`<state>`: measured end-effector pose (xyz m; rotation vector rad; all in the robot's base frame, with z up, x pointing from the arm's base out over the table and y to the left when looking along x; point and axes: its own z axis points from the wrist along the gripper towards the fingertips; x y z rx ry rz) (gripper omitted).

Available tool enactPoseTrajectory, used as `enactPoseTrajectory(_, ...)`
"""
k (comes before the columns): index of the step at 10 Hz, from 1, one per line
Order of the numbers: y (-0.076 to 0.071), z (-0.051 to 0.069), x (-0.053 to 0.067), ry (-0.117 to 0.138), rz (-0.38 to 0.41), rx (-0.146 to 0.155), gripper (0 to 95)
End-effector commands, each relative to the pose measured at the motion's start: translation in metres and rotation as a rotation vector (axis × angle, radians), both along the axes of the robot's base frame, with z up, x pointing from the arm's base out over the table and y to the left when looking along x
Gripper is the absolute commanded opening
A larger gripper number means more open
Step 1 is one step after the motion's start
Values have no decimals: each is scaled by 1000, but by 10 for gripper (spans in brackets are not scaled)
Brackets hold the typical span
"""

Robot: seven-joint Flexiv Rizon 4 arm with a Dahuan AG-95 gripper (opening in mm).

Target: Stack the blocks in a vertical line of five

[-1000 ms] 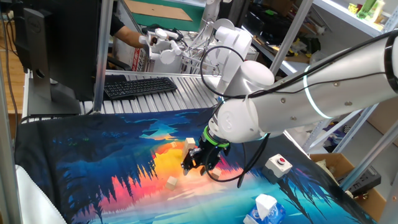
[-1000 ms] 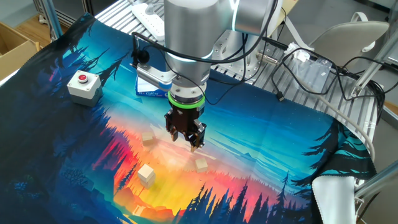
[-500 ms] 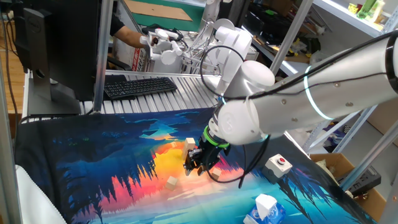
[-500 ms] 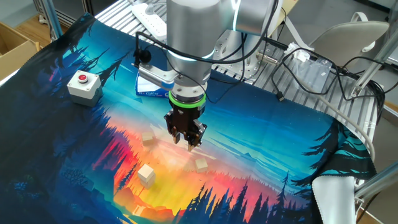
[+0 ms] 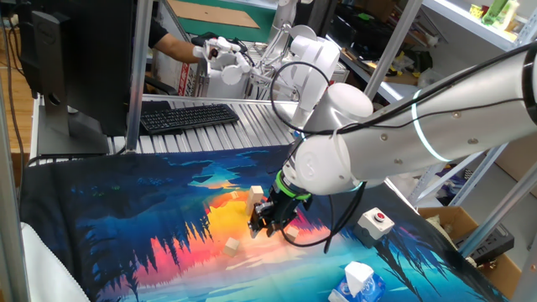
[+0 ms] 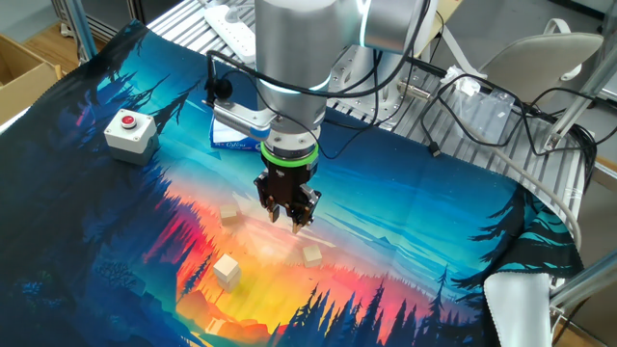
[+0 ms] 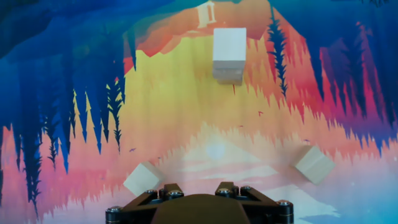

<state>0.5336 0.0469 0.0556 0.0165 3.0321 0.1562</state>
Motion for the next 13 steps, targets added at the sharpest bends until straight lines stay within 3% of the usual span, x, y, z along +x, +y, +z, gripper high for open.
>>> enactPoseTrajectory(1, 0, 1, 0, -6, 2, 5, 380)
enactPoseTrajectory(4, 0, 1, 0, -9, 8, -2, 380)
enactPoseTrajectory(7, 0, 1, 0, -31, 28, 5, 380)
enactPoseTrajectory(8, 0, 1, 0, -30, 25, 5, 190)
enactPoseTrajectory(9, 0, 1, 0, -28, 9, 7, 190)
enactPoseTrajectory(10, 0, 1, 0, -27, -2, 8, 380)
enactPoseTrajectory(13, 0, 1, 0, -24, -13, 9, 380)
